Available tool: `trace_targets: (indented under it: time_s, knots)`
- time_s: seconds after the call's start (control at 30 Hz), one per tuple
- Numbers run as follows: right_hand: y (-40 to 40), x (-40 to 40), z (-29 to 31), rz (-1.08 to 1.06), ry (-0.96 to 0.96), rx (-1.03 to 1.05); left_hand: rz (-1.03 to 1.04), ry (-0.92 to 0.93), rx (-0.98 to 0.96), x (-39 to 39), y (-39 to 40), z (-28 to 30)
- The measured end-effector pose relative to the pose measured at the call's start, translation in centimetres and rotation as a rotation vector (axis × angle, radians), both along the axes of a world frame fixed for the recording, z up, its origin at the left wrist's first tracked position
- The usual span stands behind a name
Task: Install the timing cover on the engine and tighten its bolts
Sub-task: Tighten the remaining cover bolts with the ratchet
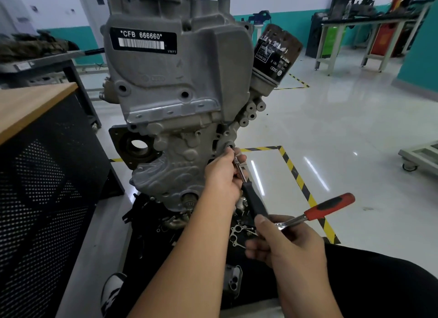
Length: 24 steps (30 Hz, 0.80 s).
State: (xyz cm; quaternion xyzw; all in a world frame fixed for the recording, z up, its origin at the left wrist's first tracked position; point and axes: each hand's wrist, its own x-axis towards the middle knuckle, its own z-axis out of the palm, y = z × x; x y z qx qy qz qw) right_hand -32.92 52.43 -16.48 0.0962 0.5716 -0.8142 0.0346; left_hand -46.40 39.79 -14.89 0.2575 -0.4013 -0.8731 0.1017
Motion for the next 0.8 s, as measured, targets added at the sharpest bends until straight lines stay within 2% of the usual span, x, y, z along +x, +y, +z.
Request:
trace_targets:
  time_s: [0.4, 0.63, 0.8]
  knots:
    - [0.0, -0.2, 0.4, 0.06, 0.147, 0.151, 0.0, -0.025, 0.085, -0.7, -1.0, 0.5]
    - [-0.2, 0.3, 0.1, -0.058, 0.144, 0.204, 0.024, 0.003, 0.097, 0.4, -0.2, 0.6]
    - [-0.2, 0.9, -0.1, -0.097, 0.181, 0.197, 0.044, 0.1, 0.089, 1.2, -0.4, 1.8]
